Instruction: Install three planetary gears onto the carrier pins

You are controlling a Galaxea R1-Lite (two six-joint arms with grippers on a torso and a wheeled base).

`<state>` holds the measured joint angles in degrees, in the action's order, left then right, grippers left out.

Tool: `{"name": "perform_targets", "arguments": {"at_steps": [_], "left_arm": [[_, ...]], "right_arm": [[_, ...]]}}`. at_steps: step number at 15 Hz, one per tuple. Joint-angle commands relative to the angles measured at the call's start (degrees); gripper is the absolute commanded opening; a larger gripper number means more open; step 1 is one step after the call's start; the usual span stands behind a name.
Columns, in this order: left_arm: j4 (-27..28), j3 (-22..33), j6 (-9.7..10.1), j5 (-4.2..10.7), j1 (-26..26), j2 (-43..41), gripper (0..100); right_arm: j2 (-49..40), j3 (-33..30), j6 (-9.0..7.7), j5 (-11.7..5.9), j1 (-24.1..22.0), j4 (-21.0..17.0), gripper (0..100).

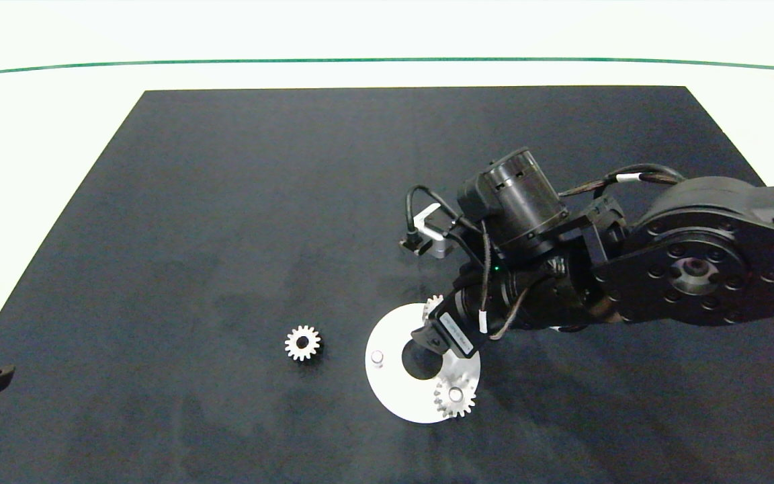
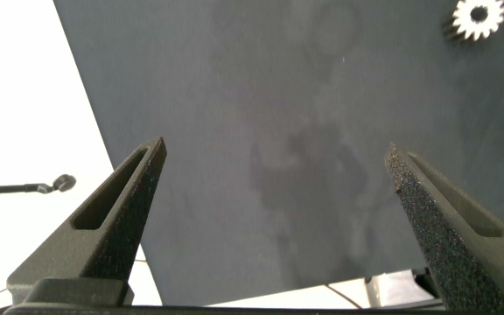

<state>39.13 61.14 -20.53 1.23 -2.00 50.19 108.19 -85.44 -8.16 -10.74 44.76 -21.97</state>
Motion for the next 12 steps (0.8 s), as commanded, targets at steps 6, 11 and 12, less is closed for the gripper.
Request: {"name": "perform_targets", "arguments": {"at_steps": [6, 11, 12], "left_arm": [[-2.13, 5.40, 9.54, -0.97, -3.27, 3.60, 100], [3.41, 8.74, 9.37, -0.79, -3.63, 9.75, 100], [3.93, 8.47, 8.84, -0.79, -5.65, 10.54, 100]], "right_arm": [[-30.76, 19.70, -2.13, -0.69, 0.06, -1.06, 100], [-43.42, 28.58, -2.30, -0.60, 0.32, -0.62, 100], [-46.58, 29.72, -2.30, -0.51, 0.32, -0.62, 100]]}}
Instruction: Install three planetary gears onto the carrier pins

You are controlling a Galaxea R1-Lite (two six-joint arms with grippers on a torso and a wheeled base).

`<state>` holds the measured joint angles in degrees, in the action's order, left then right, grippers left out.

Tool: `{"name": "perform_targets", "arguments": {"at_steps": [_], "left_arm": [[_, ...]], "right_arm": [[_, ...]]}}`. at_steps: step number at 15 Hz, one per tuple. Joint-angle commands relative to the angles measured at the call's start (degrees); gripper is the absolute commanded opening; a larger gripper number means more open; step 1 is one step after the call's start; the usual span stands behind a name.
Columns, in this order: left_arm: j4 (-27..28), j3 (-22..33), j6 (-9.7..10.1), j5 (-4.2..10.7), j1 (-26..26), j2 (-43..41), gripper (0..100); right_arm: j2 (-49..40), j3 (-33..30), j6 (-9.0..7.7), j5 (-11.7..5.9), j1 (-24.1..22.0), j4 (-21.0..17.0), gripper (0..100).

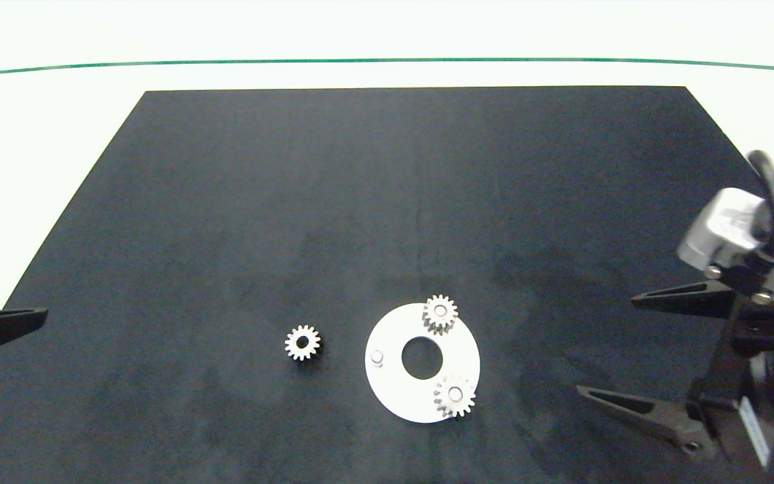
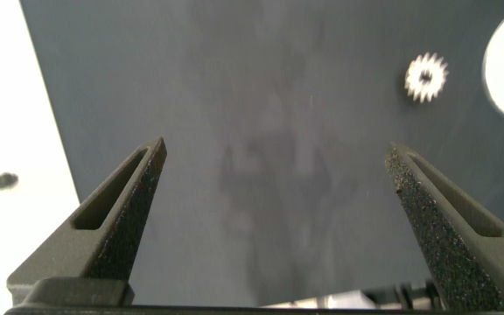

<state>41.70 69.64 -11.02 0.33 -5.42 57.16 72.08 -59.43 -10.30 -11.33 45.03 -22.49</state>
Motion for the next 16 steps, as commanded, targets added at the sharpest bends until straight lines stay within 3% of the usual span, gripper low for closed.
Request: {"name": "perform_targets", "arguments": {"at_steps": [1, 4, 7, 10, 12, 16], "left_arm": [[2.07, -0.12, -0.67, 0.11, -5.21, 4.71, 100], [2.07, -0.30, -0.41, 0.11, -12.33, 8.40, 100], [1.45, -3.81, -0.05, -0.33, -17.25, 10.43, 100], [-7.78, -9.00, 0.56, -0.24, -20.06, 15.44, 100], [-8.66, -9.26, 2.67, 0.20, -22.96, 19.48, 100], [-13.32, -9.44, 2.32, 0.55, -24.19, 24.49, 100]], "right_arm": [[-12.23, 3.88, -0.69, -0.10, -0.03, -0.01, 100], [-16.01, 3.53, -2.18, -0.10, -0.12, -0.18, 100], [-15.57, 3.97, -2.27, 0.16, 0.23, -0.10, 100], [-15.75, 3.97, -2.88, 0.16, 1.02, -0.01, 100], [-15.48, 3.97, -3.06, 0.25, 1.20, 0.08, 100], [-15.57, 3.97, -3.15, -0.10, 3.31, -0.01, 100]]}}
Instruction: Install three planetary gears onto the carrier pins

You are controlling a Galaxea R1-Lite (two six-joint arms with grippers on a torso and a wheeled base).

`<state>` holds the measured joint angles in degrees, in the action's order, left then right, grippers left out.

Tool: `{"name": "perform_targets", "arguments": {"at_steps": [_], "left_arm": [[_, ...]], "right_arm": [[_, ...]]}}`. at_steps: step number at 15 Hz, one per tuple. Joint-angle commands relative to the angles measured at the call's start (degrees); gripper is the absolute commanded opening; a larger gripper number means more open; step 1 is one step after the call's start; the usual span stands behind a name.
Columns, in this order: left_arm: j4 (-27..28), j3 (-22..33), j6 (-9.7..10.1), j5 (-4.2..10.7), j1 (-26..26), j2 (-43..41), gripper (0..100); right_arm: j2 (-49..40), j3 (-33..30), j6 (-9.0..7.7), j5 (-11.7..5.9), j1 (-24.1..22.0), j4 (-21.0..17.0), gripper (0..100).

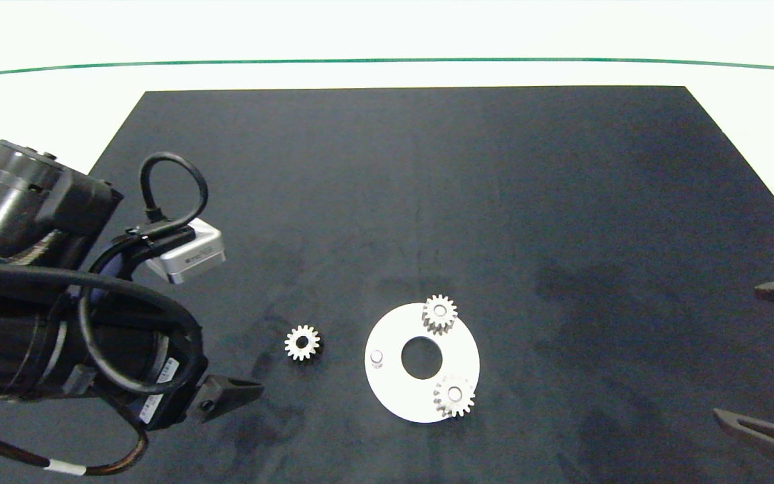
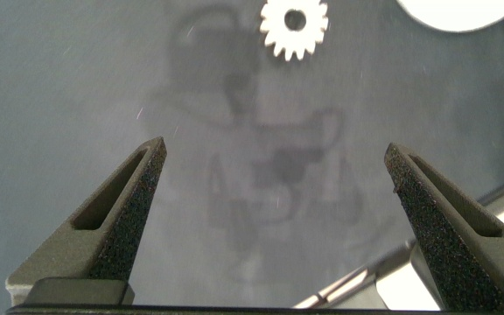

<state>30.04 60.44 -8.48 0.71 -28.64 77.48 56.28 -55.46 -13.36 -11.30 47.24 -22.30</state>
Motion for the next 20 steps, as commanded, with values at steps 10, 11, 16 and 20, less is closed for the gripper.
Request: {"name": "perform_targets", "arguments": {"at_steps": [10, 11, 16, 20], "left_arm": [[-8.24, -0.15, -2.68, 11.16, -6.61, 9.44, 100], [-9.30, -0.15, -2.68, 11.33, -7.22, 11.29, 100], [-10.61, 0.91, -2.68, 11.25, -7.75, 13.13, 100], [-13.34, 0.99, -2.41, 11.25, -7.66, 15.07, 100]], "right_arm": [[-0.12, 0.00, -0.17, -0.21, 1.89, -0.12, 100], [-0.12, 0.00, -0.17, -0.21, 1.89, -0.12, 100], [-0.12, -0.09, -0.09, -0.13, 1.89, 0.85, 100], [-0.03, 0.00, -0.09, -0.04, 1.89, 0.94, 100]]}}
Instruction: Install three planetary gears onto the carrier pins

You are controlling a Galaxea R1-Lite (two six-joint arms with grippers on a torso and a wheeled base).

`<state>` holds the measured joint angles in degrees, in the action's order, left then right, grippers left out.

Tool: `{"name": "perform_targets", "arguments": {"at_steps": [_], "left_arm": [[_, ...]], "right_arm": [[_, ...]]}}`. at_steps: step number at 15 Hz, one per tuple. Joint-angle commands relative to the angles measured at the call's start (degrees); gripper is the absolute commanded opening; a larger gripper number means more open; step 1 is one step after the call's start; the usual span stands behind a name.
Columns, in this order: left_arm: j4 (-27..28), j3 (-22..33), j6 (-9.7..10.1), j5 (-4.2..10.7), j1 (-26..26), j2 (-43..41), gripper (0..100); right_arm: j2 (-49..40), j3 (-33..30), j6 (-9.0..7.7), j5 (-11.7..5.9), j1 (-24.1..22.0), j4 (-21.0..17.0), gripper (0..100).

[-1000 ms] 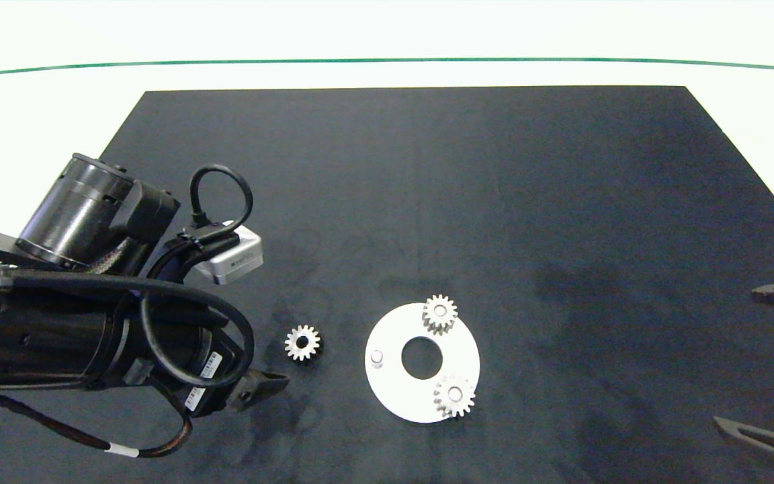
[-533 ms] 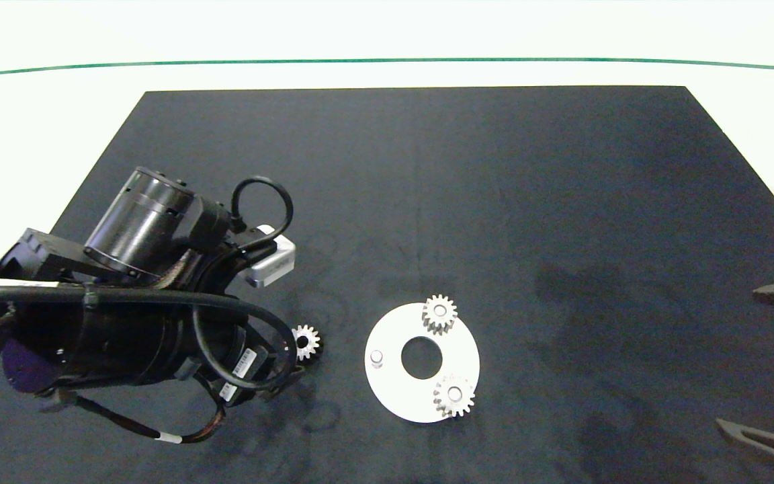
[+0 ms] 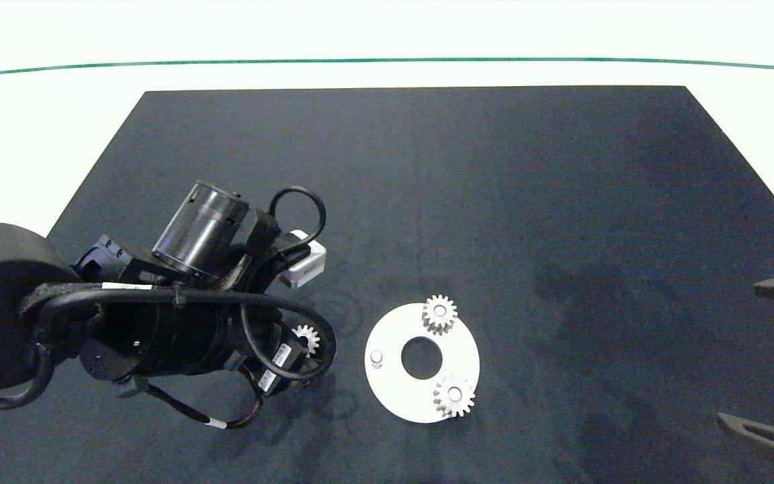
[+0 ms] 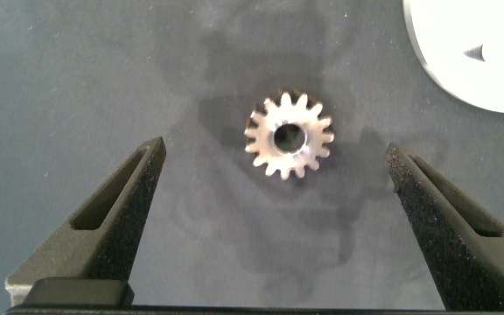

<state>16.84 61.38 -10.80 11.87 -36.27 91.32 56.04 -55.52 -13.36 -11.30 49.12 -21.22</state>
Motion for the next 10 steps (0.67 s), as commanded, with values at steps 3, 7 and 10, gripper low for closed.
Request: {"name": "perform_targets", "arguments": {"at_steps": [3, 7, 10], "left_arm": [[-0.58, 0.85, 0.17, 0.08, 0.14, 1.93, 100], [-0.58, 0.58, 0.34, -0.01, 0.14, 2.20, 98], [-0.58, 0.58, 1.57, -0.01, 0.14, 2.28, 92]], "right_arm": [[0.21, 0.23, -0.09, -0.04, 0.01, -0.13, 100], [0.21, 0.23, -0.09, -0.04, 0.01, -0.05, 100], [0.12, 0.23, -0.09, -0.04, 0.10, -0.13, 100]]}}
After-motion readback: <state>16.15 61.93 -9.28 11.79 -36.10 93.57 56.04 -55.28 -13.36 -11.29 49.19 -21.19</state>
